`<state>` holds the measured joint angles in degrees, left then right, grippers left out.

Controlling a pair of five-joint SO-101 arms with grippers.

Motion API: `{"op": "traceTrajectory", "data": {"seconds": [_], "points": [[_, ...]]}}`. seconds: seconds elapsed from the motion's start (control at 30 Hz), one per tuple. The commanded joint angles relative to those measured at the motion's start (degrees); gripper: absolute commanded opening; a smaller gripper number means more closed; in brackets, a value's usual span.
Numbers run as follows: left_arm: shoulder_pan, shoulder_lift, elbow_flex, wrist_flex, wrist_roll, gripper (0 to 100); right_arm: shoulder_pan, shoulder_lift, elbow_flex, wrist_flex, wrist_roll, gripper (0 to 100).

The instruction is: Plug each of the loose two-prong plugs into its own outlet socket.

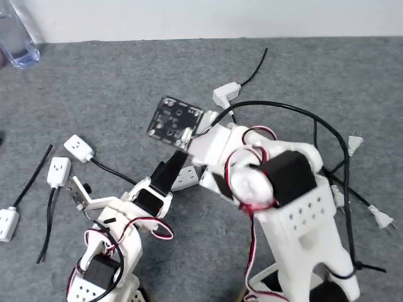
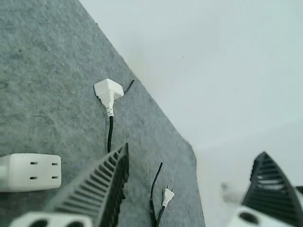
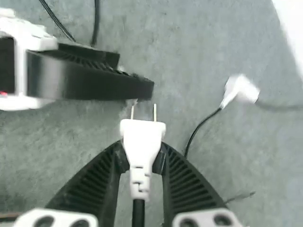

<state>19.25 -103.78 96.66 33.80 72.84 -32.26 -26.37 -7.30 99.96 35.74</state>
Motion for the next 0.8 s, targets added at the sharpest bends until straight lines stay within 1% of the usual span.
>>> {"op": "traceTrajectory", "data": {"seconds": [0.0, 0.07, 0.23, 0.37, 0.53, 0.67, 0.77], "points": [[-1.4, -0.5, -0.2, -1.0, 0.3, 38, 4.0, -0.6, 3.9, -2.5, 0.4, 0.7], [-2.2, -0.5, -0.2, -1.0, 0.3, 38, 6.1, -0.7, 6.4, -3.8, 1.9, 0.7], [-2.4, -0.5, -0.2, -0.9, 0.1, 38, 10.4, 0.0, 10.1, -6.9, 3.1, 0.8], [-2.3, -0.5, -0.2, 0.4, 0.0, 38, 10.9, 0.0, 12.9, -7.6, 6.2, 0.8], [-1.9, -0.5, -0.2, 1.1, -0.1, 38, 10.9, 0.0, 13.4, -6.9, 6.8, 0.8], [-1.8, -0.5, -0.2, 3.3, -0.1, 38, 11.4, 0.2, 16.4, -6.8, 11.9, 0.8], [-1.8, -0.5, -0.2, 3.7, -0.1, 38, 13.7, 2.4, 21.2, -9.1, 13.4, 0.8]]}}
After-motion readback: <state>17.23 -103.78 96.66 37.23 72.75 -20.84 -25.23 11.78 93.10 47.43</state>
